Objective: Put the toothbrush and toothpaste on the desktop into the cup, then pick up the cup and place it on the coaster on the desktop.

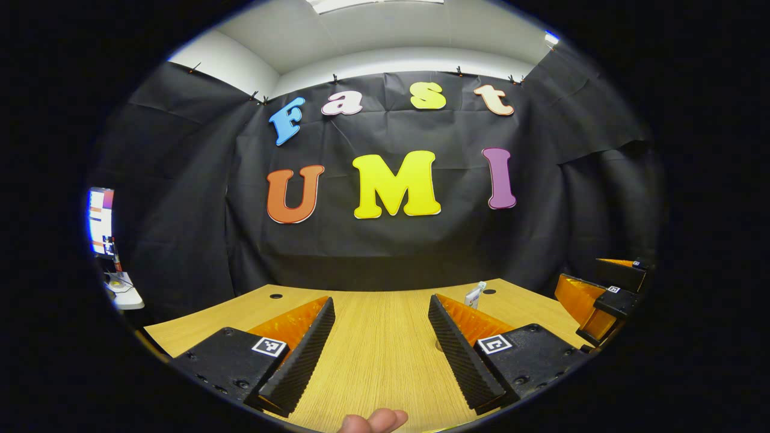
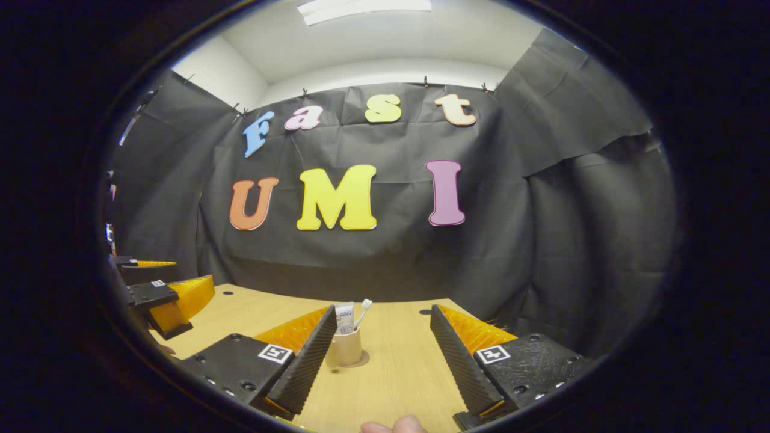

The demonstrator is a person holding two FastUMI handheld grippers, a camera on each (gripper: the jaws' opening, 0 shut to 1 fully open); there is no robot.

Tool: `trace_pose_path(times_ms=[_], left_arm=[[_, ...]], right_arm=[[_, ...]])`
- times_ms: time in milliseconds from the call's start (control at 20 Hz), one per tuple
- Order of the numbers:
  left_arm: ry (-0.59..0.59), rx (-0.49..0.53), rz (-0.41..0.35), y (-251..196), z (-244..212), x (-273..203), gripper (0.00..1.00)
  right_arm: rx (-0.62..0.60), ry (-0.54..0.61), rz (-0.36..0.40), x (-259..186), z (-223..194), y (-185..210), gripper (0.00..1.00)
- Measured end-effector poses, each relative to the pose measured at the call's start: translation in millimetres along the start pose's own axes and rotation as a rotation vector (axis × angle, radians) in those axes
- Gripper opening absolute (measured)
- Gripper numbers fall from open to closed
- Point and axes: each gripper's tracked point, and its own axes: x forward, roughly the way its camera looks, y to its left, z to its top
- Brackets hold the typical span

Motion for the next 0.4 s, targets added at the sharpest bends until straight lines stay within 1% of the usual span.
trace_pose_path(times_ms=[100, 200, 400], left_arm=[[-0.007, 0.0, -0.001, 0.3, 2.4, -1.7, 0.99], [-0.005, 0.002, 0.007, 2.6, 2.4, -1.6, 0.99], [-0.005, -0.001, 0.012, 8.3, 1.1, -4.1, 0.99]], right_arm=[[-0.002, 0.0, 0.004, 0.2, 1.4, -0.2, 0.94], [-0.008, -0.008, -0.01, 1.9, 4.7, -7.0, 0.95], [0.013, -0.014, -0.01, 1.0, 7.4, -8.4, 0.96]])
